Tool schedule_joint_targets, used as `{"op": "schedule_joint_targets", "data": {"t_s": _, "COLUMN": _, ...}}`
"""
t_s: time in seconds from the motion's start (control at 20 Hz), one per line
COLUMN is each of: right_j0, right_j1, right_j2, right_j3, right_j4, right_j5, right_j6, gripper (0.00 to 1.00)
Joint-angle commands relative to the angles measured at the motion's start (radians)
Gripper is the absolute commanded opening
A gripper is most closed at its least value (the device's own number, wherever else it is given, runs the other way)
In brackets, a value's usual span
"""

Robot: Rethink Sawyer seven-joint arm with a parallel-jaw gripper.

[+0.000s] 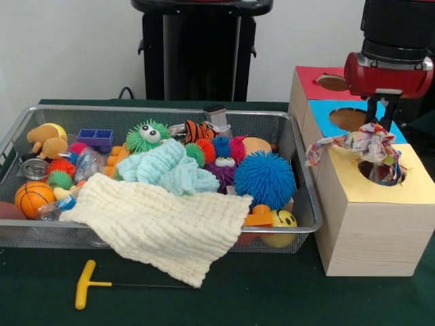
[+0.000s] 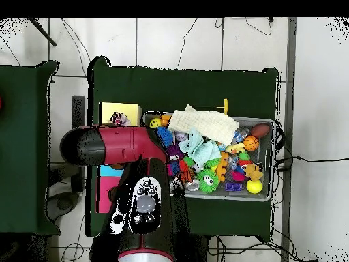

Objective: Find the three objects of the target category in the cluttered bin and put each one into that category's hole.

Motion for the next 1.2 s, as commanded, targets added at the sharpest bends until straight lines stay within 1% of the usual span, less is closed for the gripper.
{"op": "schedule_joint_targets", "data": {"t_s": 0.05, "right_j0": 0.018, "right_j1": 0.066, "right_j2": 0.004, "right_j3": -0.001, "right_j4": 0.045, "right_j5": -0.046, "right_j6": 0.249, "gripper": 0.00}}
{"op": "schedule_joint_targets", "data": {"t_s": 0.25, "right_j0": 0.025, "right_j1": 0.073, "right_j2": 0.002, "right_j3": 0.010, "right_j4": 0.053, "right_j5": -0.065, "right_j6": 0.250, "gripper": 0.00}}
{"op": "schedule_joint_targets", "data": {"t_s": 0.95, "right_j0": 0.040, "right_j1": 0.078, "right_j2": -0.023, "right_j3": -0.015, "right_j4": 0.081, "right_j5": -0.059, "right_j6": 0.235, "gripper": 0.00}}
{"op": "schedule_joint_targets", "data": {"t_s": 1.1, "right_j0": 0.042, "right_j1": 0.076, "right_j2": -0.038, "right_j3": -0.051, "right_j4": 0.072, "right_j5": -0.032, "right_j6": 0.219, "gripper": 0.00}}
{"op": "schedule_joint_targets", "data": {"t_s": 1.2, "right_j0": 0.036, "right_j1": 0.075, "right_j2": -0.033, "right_j3": -0.057, "right_j4": 0.069, "right_j5": -0.036, "right_j6": 0.205, "gripper": 0.00}}
